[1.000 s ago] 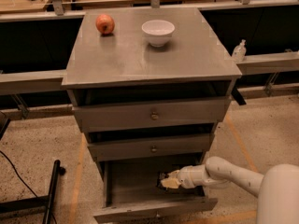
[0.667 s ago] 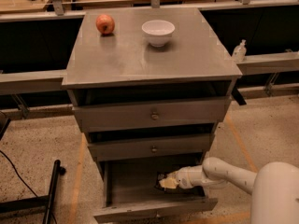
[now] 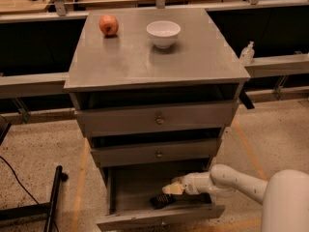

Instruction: Place rxbar chocolate into bottom drawer

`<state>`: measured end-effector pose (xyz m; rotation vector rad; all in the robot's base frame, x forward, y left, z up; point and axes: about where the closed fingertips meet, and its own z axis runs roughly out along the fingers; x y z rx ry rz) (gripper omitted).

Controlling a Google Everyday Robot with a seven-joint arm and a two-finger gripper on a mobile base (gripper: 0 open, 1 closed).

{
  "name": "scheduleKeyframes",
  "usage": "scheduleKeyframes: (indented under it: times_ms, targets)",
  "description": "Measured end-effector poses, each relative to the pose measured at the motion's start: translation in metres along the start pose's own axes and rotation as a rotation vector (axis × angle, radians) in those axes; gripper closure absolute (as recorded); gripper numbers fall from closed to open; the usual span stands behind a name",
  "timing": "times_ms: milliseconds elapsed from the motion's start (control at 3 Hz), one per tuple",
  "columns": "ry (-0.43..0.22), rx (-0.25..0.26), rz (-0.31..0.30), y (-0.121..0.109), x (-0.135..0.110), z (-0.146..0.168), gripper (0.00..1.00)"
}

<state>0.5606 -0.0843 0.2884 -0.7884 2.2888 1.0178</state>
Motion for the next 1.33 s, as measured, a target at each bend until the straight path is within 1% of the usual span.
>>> scheduleKeyframes:
  times_ms: [333, 667, 1000, 1333]
  targets:
    - [-0.036, 0.021, 0.03, -0.005, -0.004, -0.008, 0.0]
    - [-0.071, 0.046, 0.062, -0.011, -0.007, -0.023, 0.0]
    - [-0.085, 0.12, 0.1, -0.026, -0.009, -0.06, 0.0]
    - [-0.085, 0.12, 0.1, -0.026, -0.009, -0.059, 0.0]
